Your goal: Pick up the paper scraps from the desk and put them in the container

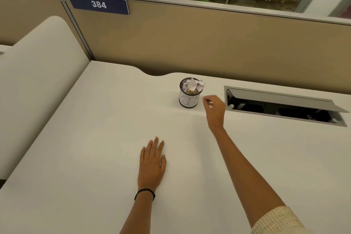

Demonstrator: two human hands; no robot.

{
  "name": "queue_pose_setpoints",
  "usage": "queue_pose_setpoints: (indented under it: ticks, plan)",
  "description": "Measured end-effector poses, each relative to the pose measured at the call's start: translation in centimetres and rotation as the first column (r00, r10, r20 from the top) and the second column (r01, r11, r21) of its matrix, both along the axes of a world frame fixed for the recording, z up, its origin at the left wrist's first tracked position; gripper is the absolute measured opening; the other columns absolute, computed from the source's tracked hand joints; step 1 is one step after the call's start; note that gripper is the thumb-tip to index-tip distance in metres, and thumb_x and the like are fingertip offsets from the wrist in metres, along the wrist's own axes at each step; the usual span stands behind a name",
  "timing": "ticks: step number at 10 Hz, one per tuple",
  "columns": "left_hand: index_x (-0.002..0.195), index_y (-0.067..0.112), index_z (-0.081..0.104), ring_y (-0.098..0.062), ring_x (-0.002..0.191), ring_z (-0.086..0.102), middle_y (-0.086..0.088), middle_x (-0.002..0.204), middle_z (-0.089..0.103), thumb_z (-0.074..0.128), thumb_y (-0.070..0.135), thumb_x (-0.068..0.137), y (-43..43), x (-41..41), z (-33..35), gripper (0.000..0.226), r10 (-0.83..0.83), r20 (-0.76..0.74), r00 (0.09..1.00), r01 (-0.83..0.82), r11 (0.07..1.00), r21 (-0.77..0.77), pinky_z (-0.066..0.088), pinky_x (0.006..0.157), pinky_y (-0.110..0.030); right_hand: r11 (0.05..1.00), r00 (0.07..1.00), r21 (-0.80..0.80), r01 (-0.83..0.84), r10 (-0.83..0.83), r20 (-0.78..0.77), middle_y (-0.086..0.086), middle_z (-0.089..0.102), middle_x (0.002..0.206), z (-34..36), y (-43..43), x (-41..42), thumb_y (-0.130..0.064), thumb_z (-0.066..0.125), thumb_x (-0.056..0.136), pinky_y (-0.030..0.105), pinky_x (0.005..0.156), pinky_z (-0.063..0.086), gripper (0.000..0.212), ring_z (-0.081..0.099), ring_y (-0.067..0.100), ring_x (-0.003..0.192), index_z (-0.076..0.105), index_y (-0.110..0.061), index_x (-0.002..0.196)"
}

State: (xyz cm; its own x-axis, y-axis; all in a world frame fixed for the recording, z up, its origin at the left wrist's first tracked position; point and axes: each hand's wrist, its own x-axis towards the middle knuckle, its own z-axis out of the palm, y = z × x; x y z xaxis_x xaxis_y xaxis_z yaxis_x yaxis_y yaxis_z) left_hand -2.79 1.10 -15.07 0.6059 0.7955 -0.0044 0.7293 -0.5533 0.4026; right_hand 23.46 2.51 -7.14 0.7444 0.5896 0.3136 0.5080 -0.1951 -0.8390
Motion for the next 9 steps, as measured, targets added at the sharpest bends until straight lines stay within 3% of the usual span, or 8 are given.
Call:
queue_pose_setpoints:
  ticks: [1,2,4,6,7,8,9]
  plan:
    - [0.146,0.022,0.030,-0.018,0.144,0.017,0.002,0.155,0.021,0.014,0.036,0.093,0.1,0.1,0.1,0.057,0.009,0.003,1.000,-0.009,1.000,-0.004,0.003,0.117,-0.034,0.995,0.998,0.095,0.031,-0.026,-0.052,0.015,0.069,0.085,2.7,3.2,1.0,0.006,0.062,0.080,0.002,0.065,0.045,0.009,0.057,0.007,0.070,0.070,0.002,0.084]
    - [0.146,0.023,0.029,-0.018,0.144,0.017,0.003,0.155,0.020,0.016,0.036,0.094,0.1,0.0,0.1,0.056,0.011,-0.002,1.000,-0.011,1.000,-0.023,0.000,0.117,-0.031,0.999,1.000,0.031,-0.007,0.007,-0.026,0.017,0.070,0.087,4.1,5.2,2.1,0.005,0.061,0.081,0.000,0.066,0.044,0.010,0.060,0.014,0.073,0.070,0.003,0.085]
    - [0.145,0.021,0.032,-0.021,0.143,0.022,0.000,0.154,0.025,0.018,0.034,0.094,-0.1,0.0,0.6,0.055,0.009,-0.012,1.000,-0.010,1.000,-0.025,0.001,0.116,-0.033,0.990,0.997,-0.122,-0.071,0.074,0.020,0.013,0.073,0.092,5.6,6.0,3.2,-0.005,0.061,0.086,0.023,0.079,0.049,0.013,0.066,0.020,0.083,0.073,-0.001,0.089]
    - [0.141,0.013,0.040,-0.031,0.138,0.033,-0.009,0.150,0.034,0.019,0.030,0.092,-0.6,0.2,1.8,0.056,0.005,-0.063,0.998,-0.005,1.000,0.001,-0.002,0.114,-0.035,0.998,1.000,-0.059,0.005,-0.004,0.016,0.015,0.073,0.095,6.3,2.7,3.3,-0.007,0.057,0.088,-0.007,0.067,0.037,0.017,0.063,0.015,0.083,0.071,0.000,0.094]
    - [0.136,0.012,0.049,-0.034,0.131,0.042,-0.013,0.144,0.043,0.021,0.032,0.092,-1.0,0.6,2.4,0.055,-0.003,-0.125,0.992,0.006,1.000,0.023,0.020,0.114,-0.052,0.997,0.999,-0.075,0.006,-0.009,-0.041,0.015,0.069,0.107,6.4,0.3,3.5,-0.009,0.053,0.092,0.002,0.081,0.045,0.022,0.063,0.021,0.094,0.068,0.000,0.106]
    - [0.131,0.014,0.054,-0.031,0.127,0.049,-0.012,0.137,0.052,0.007,0.039,0.099,-1.8,1.6,3.6,0.062,-0.019,-0.133,0.991,0.024,0.999,0.035,0.029,0.104,-0.063,0.989,1.000,-0.147,-0.030,0.030,-0.004,0.013,0.061,0.125,6.6,-1.8,3.8,-0.015,0.047,0.096,0.034,0.101,0.045,0.031,0.057,0.025,0.115,0.058,-0.004,0.123]
    - [0.138,0.016,0.045,-0.016,0.143,0.020,-0.008,0.145,0.040,-0.006,0.047,0.097,-2.4,3.5,4.5,0.073,-0.070,-0.022,0.997,0.072,0.992,0.101,0.001,0.112,-0.050,0.974,0.998,-0.228,-0.014,0.026,0.049,0.009,0.050,0.140,7.5,-3.7,3.7,-0.025,0.038,0.100,0.039,0.111,0.035,0.040,0.045,0.024,0.131,0.046,-0.008,0.135]
